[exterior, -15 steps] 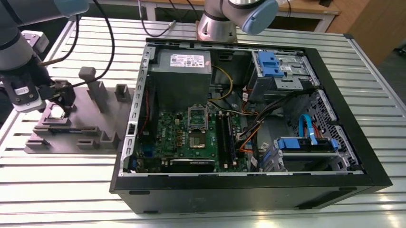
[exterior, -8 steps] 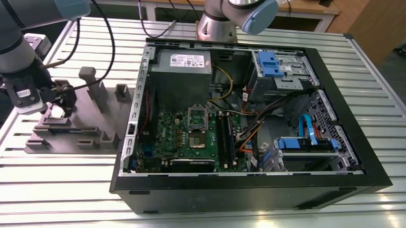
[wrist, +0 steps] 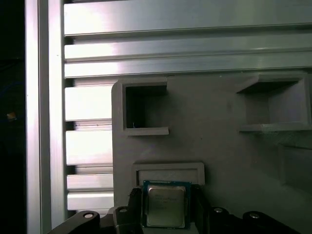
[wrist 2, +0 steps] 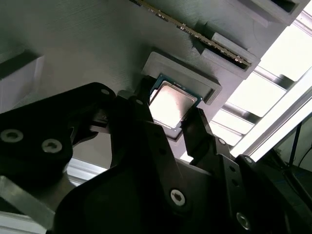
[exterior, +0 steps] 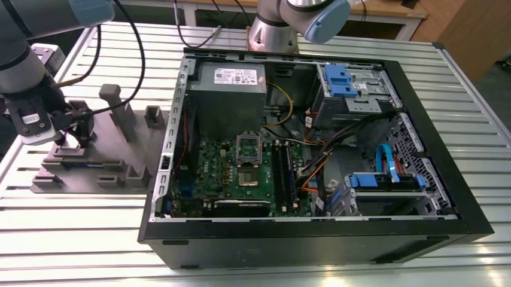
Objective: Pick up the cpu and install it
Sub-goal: 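Pick up the cpu and move it towards the insertion slot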
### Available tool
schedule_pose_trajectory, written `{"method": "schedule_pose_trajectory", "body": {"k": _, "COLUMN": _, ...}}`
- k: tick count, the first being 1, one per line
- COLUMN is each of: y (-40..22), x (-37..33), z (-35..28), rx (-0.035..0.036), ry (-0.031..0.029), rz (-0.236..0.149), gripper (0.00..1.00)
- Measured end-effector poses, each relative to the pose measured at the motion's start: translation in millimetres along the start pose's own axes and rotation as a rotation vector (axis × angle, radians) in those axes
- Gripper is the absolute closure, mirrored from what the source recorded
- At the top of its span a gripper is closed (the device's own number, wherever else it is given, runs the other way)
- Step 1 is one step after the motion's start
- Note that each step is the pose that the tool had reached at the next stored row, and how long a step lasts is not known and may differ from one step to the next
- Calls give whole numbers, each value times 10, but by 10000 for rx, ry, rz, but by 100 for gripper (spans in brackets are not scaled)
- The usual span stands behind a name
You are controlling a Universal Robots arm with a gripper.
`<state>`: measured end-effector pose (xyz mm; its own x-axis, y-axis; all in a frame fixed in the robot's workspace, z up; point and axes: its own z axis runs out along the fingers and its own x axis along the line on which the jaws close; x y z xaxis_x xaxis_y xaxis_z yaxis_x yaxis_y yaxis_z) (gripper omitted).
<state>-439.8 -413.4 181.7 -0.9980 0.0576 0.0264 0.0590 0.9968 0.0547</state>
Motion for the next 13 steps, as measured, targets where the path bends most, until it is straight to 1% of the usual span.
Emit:
{"method": "schedule_pose_trajectory", "body": {"k": 3, "y": 0, "x": 0, "z": 0, "rx": 0, "ry": 0, "rz": -7, "gripper": 47}}
{"method": "schedule_pose_trajectory", "body": {"k": 7, "y": 0, "x": 0, "z": 1, "rx": 4, "ry": 8, "rz": -158, "gripper": 47}}
{"method": "schedule_pose_trajectory", "body": {"k": 12, "y": 0, "x": 0, "z": 1, "rx": 4, "ry": 9, "rz": -173, "gripper": 47}}
{"method": "schedule_pose_trajectory", "body": {"k": 13, "y": 0, "x": 0, "z": 1, "rx": 4, "ry": 9, "rz": -173, "gripper": 48}}
